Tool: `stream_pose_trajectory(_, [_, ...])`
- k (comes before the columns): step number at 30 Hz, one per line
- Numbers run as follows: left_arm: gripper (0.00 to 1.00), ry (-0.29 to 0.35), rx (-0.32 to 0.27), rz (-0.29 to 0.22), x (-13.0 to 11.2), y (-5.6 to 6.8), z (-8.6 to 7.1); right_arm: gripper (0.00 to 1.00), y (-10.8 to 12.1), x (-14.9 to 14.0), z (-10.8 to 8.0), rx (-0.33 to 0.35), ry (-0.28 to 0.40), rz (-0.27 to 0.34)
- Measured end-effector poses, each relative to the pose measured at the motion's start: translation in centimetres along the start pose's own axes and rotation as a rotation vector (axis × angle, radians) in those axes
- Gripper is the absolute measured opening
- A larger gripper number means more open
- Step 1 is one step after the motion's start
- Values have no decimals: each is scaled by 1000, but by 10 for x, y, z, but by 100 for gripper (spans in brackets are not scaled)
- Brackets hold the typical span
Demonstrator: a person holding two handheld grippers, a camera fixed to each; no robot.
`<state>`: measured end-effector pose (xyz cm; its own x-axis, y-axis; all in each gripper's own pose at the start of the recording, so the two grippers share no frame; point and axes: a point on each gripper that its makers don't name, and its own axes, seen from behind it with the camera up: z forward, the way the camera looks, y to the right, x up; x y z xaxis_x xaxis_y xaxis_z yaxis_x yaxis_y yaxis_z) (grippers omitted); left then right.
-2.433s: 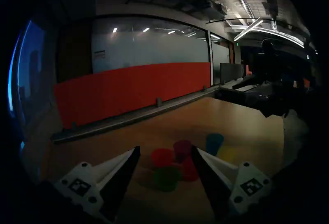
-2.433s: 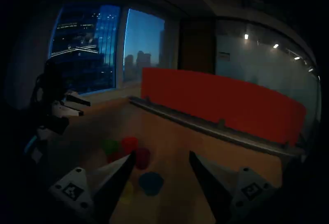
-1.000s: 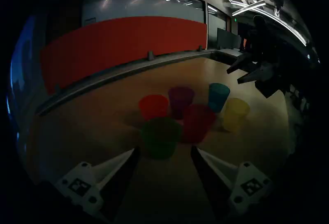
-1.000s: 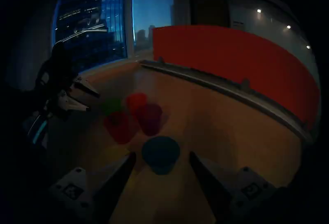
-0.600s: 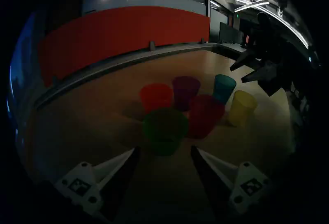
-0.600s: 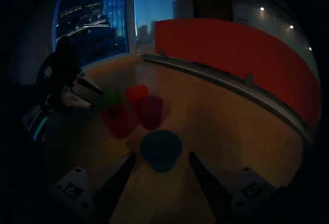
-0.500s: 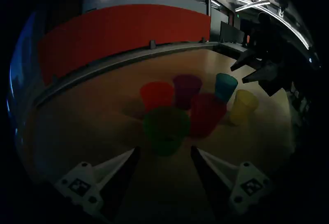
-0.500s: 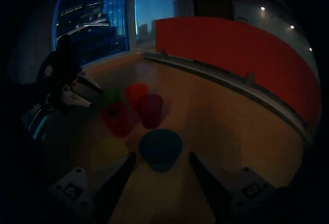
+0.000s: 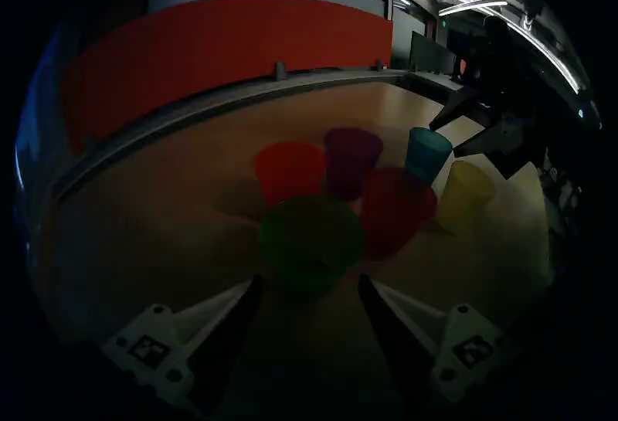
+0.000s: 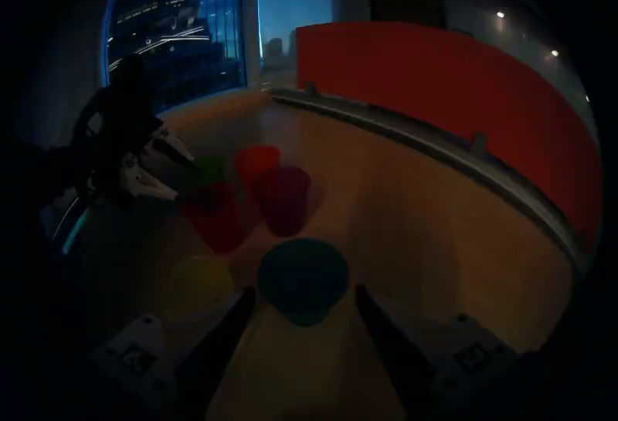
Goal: Pour water
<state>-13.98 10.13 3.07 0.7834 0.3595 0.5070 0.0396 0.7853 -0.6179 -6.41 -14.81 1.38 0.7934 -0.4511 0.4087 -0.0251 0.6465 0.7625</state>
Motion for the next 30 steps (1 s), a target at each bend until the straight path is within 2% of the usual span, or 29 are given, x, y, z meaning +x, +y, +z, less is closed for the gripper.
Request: stream_pose_trajectory(30, [88,-6,-23,39,18,4,30,96,-1,0,36,17,-34,-18])
